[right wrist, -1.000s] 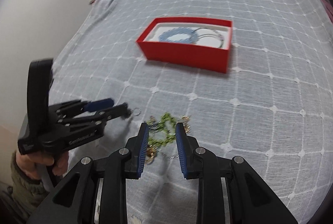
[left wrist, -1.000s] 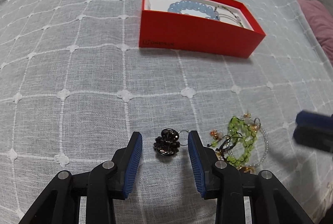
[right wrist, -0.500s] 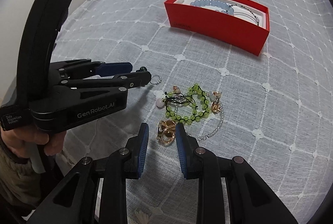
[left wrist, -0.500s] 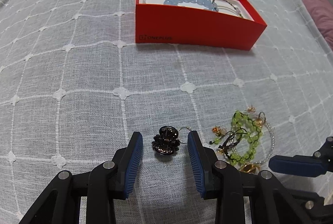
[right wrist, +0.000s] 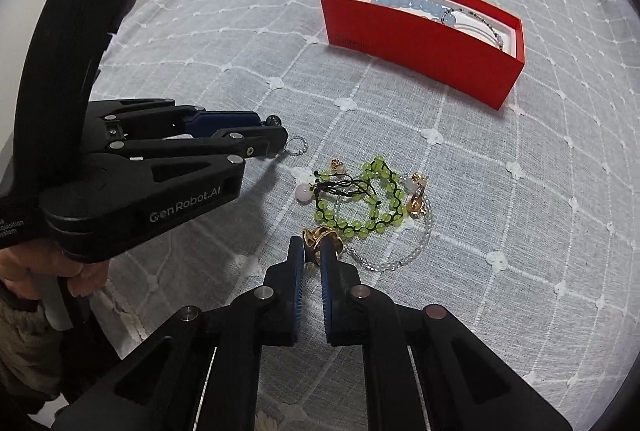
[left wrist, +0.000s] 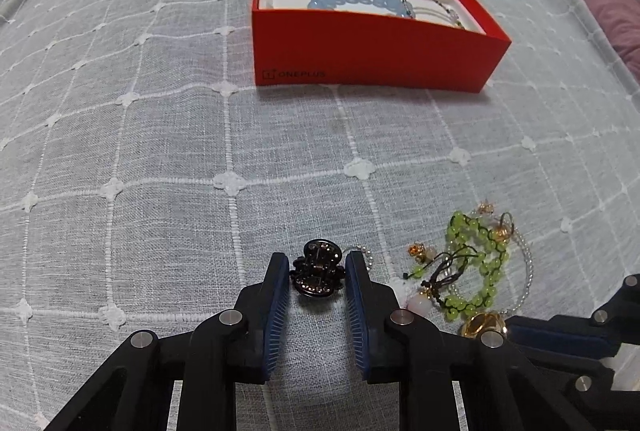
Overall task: Organize jewelry
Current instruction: 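Grasp the black flower charm with the left tool while the right tool grasps the gold ring, then carry the black charm with the left tool while the right tool carries the gold ring to the box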
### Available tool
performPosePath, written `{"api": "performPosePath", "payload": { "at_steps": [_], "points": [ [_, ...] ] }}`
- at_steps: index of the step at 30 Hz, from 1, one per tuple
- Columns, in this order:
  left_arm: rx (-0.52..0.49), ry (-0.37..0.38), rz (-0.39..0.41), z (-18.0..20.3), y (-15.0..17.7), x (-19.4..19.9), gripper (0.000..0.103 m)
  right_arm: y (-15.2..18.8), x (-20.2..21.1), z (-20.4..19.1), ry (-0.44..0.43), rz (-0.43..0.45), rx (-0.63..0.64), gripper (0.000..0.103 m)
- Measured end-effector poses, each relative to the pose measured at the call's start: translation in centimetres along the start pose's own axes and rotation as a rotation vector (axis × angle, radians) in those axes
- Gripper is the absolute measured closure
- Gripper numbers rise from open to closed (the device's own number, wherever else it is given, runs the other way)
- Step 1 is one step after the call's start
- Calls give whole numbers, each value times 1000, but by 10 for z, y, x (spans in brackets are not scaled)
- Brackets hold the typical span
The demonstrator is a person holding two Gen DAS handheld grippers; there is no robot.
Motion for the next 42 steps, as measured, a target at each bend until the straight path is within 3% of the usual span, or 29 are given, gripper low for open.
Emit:
{"api": "performPosePath", "payload": {
  "at_steps": [25, 36, 42],
  "points": [
    [66, 44, 138, -9, -35, 37, 80, -41, 58, 38, -30, 193, -108, 95],
    [59, 75, 226, -3, -77, 48, 80, -80, 71, 80, -19, 277, -208, 95],
    [72, 105, 236, 1, -103, 40, 80, -103, 80, 97, -46, 326, -249, 95]
  ]
}}
Point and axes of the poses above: each gripper's, at about its wrist camera, not at the fingertips, and x roughly against the way its jaws point, z to its right, y to its underside, the point moved 10 cm from there along -x, roughly the way its jaws point, and after that the axes turned 1 degree about y, right-handed, at the moved point
